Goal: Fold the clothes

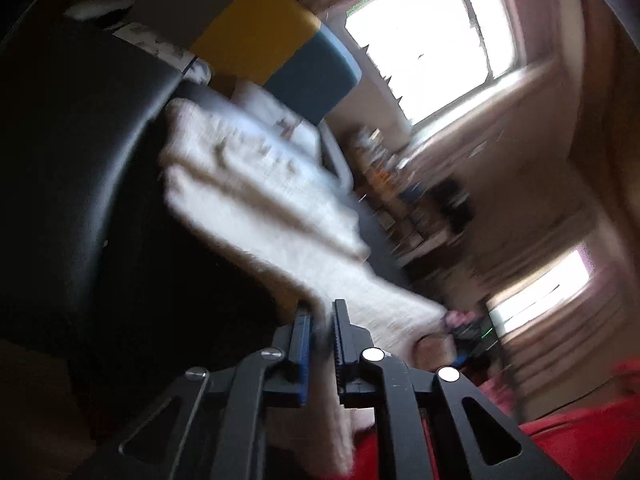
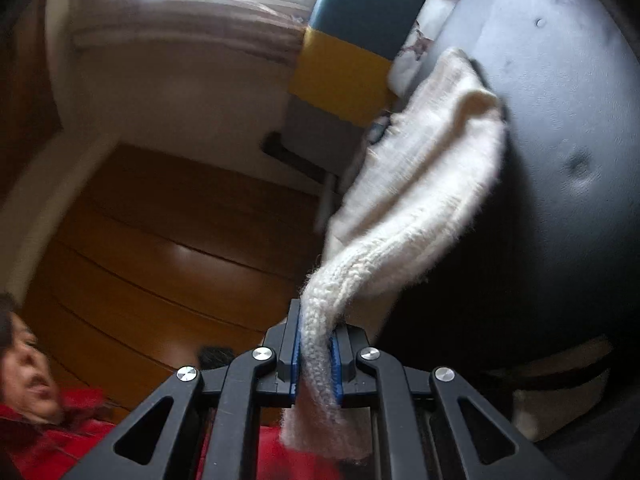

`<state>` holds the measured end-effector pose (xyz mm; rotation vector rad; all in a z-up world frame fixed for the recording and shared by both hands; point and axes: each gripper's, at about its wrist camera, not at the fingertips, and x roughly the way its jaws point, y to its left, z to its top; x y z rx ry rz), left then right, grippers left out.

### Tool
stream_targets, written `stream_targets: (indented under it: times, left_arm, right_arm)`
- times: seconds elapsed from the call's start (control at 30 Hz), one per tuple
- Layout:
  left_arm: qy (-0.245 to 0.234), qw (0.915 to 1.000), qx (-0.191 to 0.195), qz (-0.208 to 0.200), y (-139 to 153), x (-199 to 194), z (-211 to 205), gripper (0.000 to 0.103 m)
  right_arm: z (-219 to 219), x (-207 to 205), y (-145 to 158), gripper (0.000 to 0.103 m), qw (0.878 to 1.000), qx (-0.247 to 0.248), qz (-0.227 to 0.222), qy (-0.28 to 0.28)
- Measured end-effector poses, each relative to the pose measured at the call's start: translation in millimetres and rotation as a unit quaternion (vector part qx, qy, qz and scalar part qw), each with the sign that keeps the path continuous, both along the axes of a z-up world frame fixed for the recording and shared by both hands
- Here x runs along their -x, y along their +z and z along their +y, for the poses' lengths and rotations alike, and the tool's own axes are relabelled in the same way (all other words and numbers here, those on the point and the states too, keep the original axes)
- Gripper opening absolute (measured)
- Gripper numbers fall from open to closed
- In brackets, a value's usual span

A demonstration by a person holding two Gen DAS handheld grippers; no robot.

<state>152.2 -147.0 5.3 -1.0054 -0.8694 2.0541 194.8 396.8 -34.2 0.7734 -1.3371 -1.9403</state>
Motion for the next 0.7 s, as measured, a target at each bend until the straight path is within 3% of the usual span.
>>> stream_targets:
  times: [0.03,0.17,0.27,0.37,0.4,0.47,0.5,0.53,0.63,0.7]
  left_arm:
    - [0.008,0.9998,-0.016,0.011,8.7,0.1,-5.9,0.002]
    - [0.034,0.9953,-0.076,0.05,36.6,14.0,-22.7,0.002]
    - [0.043,0.9973,-0.02,0.056,41.6,41.9,-14.9,0.002]
    - [0.023,0.9987,0.042,-0.019,7.1,66.9,6.0,0.002]
    - [0.017,0.9968,0.062,-0.046,-8.4,70.3,11.5,0.006]
    - [0.004,0.9916,0.087,-0.096,-39.1,70.5,17.2,0.027]
    - [-0.006,0.9882,0.091,-0.124,-55.1,68.8,20.3,0.052]
    - [-0.015,0.9838,0.089,-0.155,-71.6,66.2,23.1,0.069]
    - [-0.031,0.9712,0.077,-0.223,-105.4,55.9,27.2,0.072]
    - [-0.041,0.9659,0.078,-0.243,-114.8,53.9,29.5,0.075]
  right_arm:
    - [0.4,-3.1,6.6,0.01,1.0,0.012,0.014,-0.004]
    - [1.0,5.8,36.8,0.01,0.998,0.02,0.063,-0.011]
    - [-5.0,27.8,47.4,0.01,0.997,0.007,0.075,-0.011]
    - [-11.2,47.9,45.7,0.01,0.998,0.009,0.069,-0.014]
    - [-12.3,54.0,44.8,0.01,0.998,0.011,0.066,-0.016]
    - [-7.5,65.4,43.1,0.01,0.998,0.017,0.059,-0.026]
    - [-6.2,69.6,41.7,0.01,0.998,0.021,0.056,-0.03]
    - [-5.7,77.0,43.4,0.01,0.998,0.022,0.054,-0.033]
    - [-8.1,103.3,56.3,0.01,0.997,0.004,0.063,-0.031]
    - [-12.9,124.2,67.3,0.01,0.997,-0.013,0.072,-0.024]
